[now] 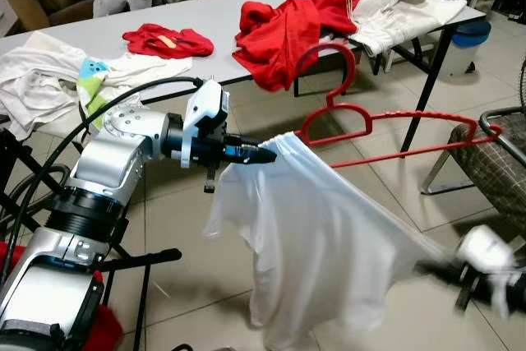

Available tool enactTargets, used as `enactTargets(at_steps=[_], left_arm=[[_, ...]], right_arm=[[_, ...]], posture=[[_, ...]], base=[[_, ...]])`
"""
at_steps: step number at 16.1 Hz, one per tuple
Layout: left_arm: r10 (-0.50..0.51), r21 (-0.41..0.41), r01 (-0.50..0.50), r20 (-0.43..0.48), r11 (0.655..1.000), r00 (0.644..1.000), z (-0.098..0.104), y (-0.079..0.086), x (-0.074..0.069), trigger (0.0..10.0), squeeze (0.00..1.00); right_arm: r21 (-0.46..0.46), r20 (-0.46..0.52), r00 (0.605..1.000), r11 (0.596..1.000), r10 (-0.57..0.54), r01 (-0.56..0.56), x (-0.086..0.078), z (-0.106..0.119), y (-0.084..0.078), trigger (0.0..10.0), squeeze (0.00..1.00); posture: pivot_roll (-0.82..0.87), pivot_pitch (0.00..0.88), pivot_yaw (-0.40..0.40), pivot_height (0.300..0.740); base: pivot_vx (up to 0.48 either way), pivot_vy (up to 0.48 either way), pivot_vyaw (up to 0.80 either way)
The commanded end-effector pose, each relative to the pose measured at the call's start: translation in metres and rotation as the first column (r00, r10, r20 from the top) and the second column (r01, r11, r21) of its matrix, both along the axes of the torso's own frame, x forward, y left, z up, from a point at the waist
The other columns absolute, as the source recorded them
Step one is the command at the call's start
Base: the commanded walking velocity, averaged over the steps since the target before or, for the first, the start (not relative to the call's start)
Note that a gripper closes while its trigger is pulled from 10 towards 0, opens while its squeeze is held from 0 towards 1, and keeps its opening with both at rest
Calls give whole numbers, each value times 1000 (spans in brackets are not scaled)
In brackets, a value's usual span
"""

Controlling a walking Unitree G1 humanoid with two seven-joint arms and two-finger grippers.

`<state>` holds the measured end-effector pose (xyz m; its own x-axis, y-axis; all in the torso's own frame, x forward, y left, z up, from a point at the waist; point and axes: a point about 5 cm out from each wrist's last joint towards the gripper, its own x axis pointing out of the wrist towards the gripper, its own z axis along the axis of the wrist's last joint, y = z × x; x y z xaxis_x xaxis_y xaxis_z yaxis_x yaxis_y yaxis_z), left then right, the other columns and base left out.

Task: Hang hanger

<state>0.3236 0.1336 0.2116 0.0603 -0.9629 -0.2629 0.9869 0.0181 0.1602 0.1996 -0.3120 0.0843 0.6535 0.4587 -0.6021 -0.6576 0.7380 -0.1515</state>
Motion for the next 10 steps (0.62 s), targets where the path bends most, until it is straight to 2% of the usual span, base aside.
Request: enactTargets(at_steps=[1,2,3,4,5,6,7,8,9,10], left_arm=[[28,12,-28,32,1000,999,3,8,1,0,0],[29,30,-30,38,999,999,0,8,1,0,0],[28,69,-31,43,997,999,-8,8,-1,0,0],[28,80,-32,44,996,999,-12,8,-2,0,0],[27,88,-31,46,996,999,-15,7,-4,0,0],[20,104,-25,45,994,999,-21,4,-7,0,0],[20,104,-25,45,994,999,-21,4,-7,0,0],[32,125,-38,48,991,998,-28,1,-10,0,0],[57,143,-66,64,988,996,-35,-2,-10,0,0],[77,153,-88,76,984,994,-39,-3,-8,0,0]], right_arm=[[-31,17,997,997,-77,77,-1,3,-14,0,0],[-38,61,991,992,-120,122,4,9,-21,0,0],[-13,203,952,972,-228,236,16,31,-33,0,0],[-3,255,931,963,-261,270,21,40,-37,0,0],[-1,332,892,946,-306,325,27,51,-44,0,0],[24,462,810,918,-361,395,37,71,-51,0,0],[24,462,810,918,-361,395,37,71,-51,0,0],[99,552,737,908,-391,408,47,93,-47,0,0],[151,595,702,912,-391,380,53,108,-38,0,0],[173,604,701,921,-379,349,57,113,-31,0,0]], posture=[[-142,0,141,740],[-140,0,139,740],[-142,0,139,740],[-143,0,139,740],[-143,0,140,740],[-148,0,145,740],[-148,0,145,740],[-148,0,145,740],[-148,0,145,740],[-148,0,145,740]], base=[[0,0,0],[0,0,0],[0,0,0],[0,0,0],[0,0,0],[0,0,0],[0,0,0],[0,0,0],[0,0,0],[0,0,0]])
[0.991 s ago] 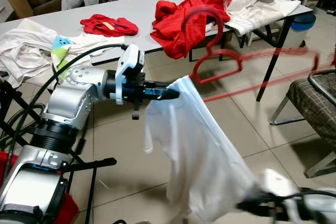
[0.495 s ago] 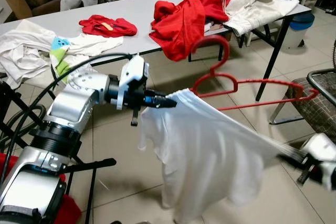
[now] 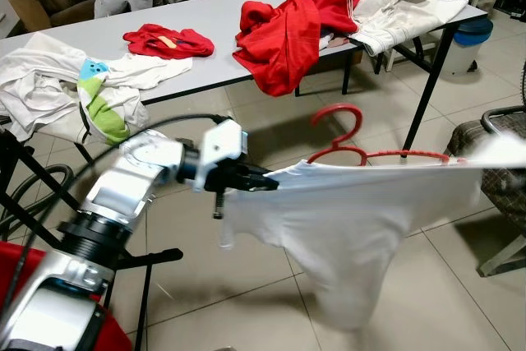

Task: Hang hanger

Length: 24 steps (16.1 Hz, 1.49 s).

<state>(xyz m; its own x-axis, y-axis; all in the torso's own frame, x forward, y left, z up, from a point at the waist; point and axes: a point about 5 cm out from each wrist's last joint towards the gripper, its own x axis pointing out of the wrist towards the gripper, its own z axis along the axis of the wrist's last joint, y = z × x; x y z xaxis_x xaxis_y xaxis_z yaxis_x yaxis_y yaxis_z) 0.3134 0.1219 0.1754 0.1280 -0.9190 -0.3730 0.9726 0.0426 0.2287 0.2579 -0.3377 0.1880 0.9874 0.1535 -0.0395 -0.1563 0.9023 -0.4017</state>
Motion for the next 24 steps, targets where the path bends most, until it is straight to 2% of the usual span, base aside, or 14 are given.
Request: enactTargets(at_steps=[1,6,8,10,12,14,16,18,20,21,22,23,24], left_arm=[[39,34,-39,7,999,999,-3,8,2,0,0],[-26,80,26,3,996,1000,-18,-14,-9,0,0],[-91,-45,89,-21,995,996,-6,-29,-17,0,0],[-148,-30,147,-41,989,988,-6,-31,-24,0,0],[-166,102,168,-21,981,986,-22,-30,-29,0,0],[-122,195,110,50,975,991,-32,-30,-24,0,0],[-130,282,89,133,955,983,-37,-28,-22,0,0],[-105,252,62,163,966,981,-37,-32,-21,0,0],[-77,160,56,127,985,989,-33,-40,-22,0,0],[-92,156,73,120,985,989,-32,-43,-24,0,0],[-124,175,105,104,979,987,-32,-44,-23,0,0],[-127,177,108,100,978,987,-32,-44,-23,0,0],[-124,185,113,49,976,991,-33,-40,-19,0,0]], right_arm=[[26,45,999,999,-26,25,-1,10,-4,0,0],[51,63,998,998,16,-20,7,19,9,0,0],[14,4,1000,1000,-6,6,7,12,5,0,0],[22,-15,1000,1000,-15,15,7,8,3,0,0],[44,19,1000,999,-21,20,10,14,5,0,0],[44,36,999,999,-28,27,11,18,5,0,0],[51,63,998,998,-31,28,12,22,5,0,0],[70,67,998,998,1,-6,12,23,11,0,0],[85,43,996,993,76,-79,13,20,22,0,0],[88,26,991,987,131,-133,13,19,30,0,0],[95,-5,972,968,235,-233,15,19,46,0,0],[94,-9,968,964,250,-248,16,19,49,0,0],[102,-26,949,945,314,-310,18,23,59,0,0]], posture=[[-148,0,143,740],[-144,0,137,740],[-150,0,137,740],[-150,0,138,740],[-151,0,141,740],[-152,0,140,740],[-153,0,139,740],[-153,0,138,740],[-154,0,136,740],[-154,0,136,740],[-155,0,134,740],[-155,0,134,740],[-155,0,132,740]], base=[[0,0,0],[0,0,0],[0,0,0],[0,0,0],[0,0,0],[0,0,0],[0,0,0],[0,0,0],[0,0,0],[0,0,0],[0,0,0],[0,0,0],[0,0,0]])
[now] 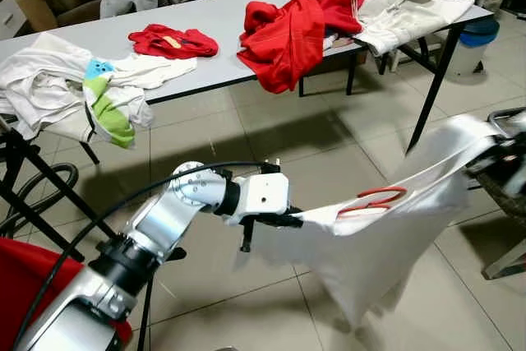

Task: Hang hanger

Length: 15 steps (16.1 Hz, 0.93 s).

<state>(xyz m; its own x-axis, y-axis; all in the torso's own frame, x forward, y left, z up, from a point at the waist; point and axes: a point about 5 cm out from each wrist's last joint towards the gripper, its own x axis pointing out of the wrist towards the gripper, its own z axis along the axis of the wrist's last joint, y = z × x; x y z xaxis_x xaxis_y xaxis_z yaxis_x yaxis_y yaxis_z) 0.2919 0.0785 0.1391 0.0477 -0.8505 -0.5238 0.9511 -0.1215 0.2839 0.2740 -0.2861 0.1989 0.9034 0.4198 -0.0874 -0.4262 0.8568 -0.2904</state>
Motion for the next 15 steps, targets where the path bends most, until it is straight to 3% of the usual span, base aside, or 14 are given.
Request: enactTargets(at_steps=[1,3,5,7,9,12,15], left_arm=[[21,26,-21,-22,999,1000,2,8,7,0,0],[89,106,-86,-23,991,996,1,28,20,0,0],[132,114,-129,-21,985,991,9,39,29,0,0],[180,144,-177,-13,974,983,17,51,37,0,0],[180,102,-175,-40,979,983,21,48,38,0,0],[58,47,-52,-140,998,988,13,21,20,0,0],[115,52,-109,-138,993,984,7,16,26,0,0]], right_arm=[[1,23,998,998,59,-59,3,13,10,0,0],[-65,-27,999,997,34,-36,2,12,4,0,0],[-104,-54,998,994,-22,16,1,9,-7,0,0],[-249,-121,990,968,-71,40,-4,-1,-20,0,0],[-231,-127,990,973,-59,28,-5,-1,-17,0,0],[-216,-113,994,976,-6,-18,-3,1,-1,0,0],[-227,-130,990,971,52,-81,-7,3,9,0,0]], posture=[[-154,0,132,740],[-154,0,128,740],[-157,0,130,740],[-161,0,134,740],[-164,0,137,740],[-171,0,144,740],[-178,0,145,740]], base=[[0,0,0],[0,0,0],[0,0,0],[0,0,0],[0,0,0],[0,0,0],[0,0,0]])
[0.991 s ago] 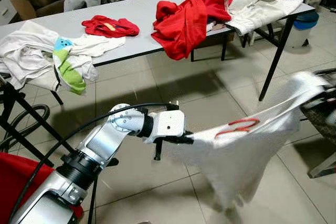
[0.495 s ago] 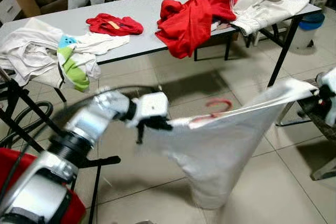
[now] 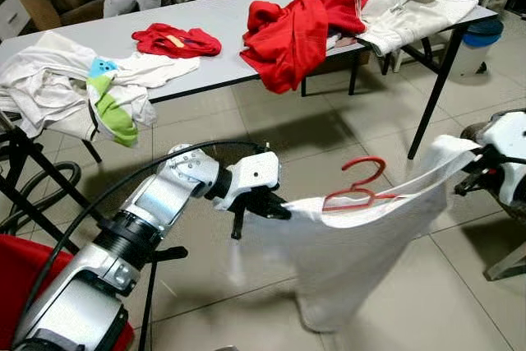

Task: Hang hanger

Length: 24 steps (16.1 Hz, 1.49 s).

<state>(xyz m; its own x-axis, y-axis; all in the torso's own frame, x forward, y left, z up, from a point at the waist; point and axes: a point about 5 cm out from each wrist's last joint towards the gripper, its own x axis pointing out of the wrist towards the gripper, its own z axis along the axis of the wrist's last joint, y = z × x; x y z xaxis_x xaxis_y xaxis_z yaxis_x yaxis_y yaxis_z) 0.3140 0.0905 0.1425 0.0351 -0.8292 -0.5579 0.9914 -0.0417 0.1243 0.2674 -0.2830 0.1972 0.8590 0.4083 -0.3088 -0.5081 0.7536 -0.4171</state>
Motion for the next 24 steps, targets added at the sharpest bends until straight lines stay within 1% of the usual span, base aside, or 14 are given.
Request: enactTargets(at_steps=[1,2,3,5,8,10,13,16,17,19,21,22,23,24], left_arm=[[33,1,-33,25,999,999,7,4,6,0,0],[47,-14,-47,13,999,999,11,6,8,0,0],[50,6,-50,20,999,999,11,8,9,0,0],[72,81,-76,53,994,996,10,25,14,0,0],[90,118,-96,54,988,994,14,44,17,0,0],[108,119,-115,59,986,992,15,48,19,0,0],[64,95,-68,41,993,997,11,33,13,0,0],[-45,65,45,6,997,999,1,7,-2,0,0],[-56,53,56,4,997,998,1,2,-3,0,0],[-66,24,65,10,998,998,4,-2,-4,0,0],[-46,42,44,31,998,998,5,1,0,0,0],[-72,17,72,37,997,997,9,0,-2,0,0],[-132,-23,133,40,991,990,14,-4,-8,0,0],[-149,-33,150,39,988,988,16,-6,-10,0,0]], right_arm=[[5,8,1000,1000,30,-30,-2,5,6,0,0],[2,-6,1000,1000,31,-31,-4,3,6,0,0],[-12,-13,1000,1000,25,-25,-5,2,4,0,0],[-75,-29,999,997,-22,20,-9,1,-10,0,0],[-147,-57,996,987,-73,64,-16,-2,-29,0,0],[-146,-69,996,988,-64,54,-19,-2,-29,0,0],[-81,-51,999,997,-6,1,-17,1,-14,0,0],[0,14,1000,1000,4,-4,-8,18,-11,0,0],[2,14,1000,1000,14,-14,-7,21,-10,0,0],[-26,4,1000,999,26,-26,-7,21,-12,0,0],[-32,-32,998,998,58,-59,-9,19,-10,0,0],[-34,-36,998,998,59,-60,-8,18,-10,0,0],[-33,-37,998,998,58,-60,-5,17,-10,0,0],[-33,-37,998,998,59,-61,-5,17,-9,0,0]], posture=[[-179,0,146,740],[-180,0,146,740],[-180,0,148,740],[-180,0,149,740],[-181,0,149,740],[-181,0,149,740],[-179,0,146,740],[-183,0,147,740],[-183,0,146,740],[-185,0,144,740],[-184,0,142,740],[-184,0,140,740],[-184,0,140,740],[-184,0,140,740]], base=[[0,0,0],[0,0,0],[0,0,0],[0,0,0],[0,0,0],[0,0,0],[0,0,0],[0,0,0],[0,0,0],[0,0,0],[0,0,0],[0,0,0],[0,0,0],[0,0,0]])
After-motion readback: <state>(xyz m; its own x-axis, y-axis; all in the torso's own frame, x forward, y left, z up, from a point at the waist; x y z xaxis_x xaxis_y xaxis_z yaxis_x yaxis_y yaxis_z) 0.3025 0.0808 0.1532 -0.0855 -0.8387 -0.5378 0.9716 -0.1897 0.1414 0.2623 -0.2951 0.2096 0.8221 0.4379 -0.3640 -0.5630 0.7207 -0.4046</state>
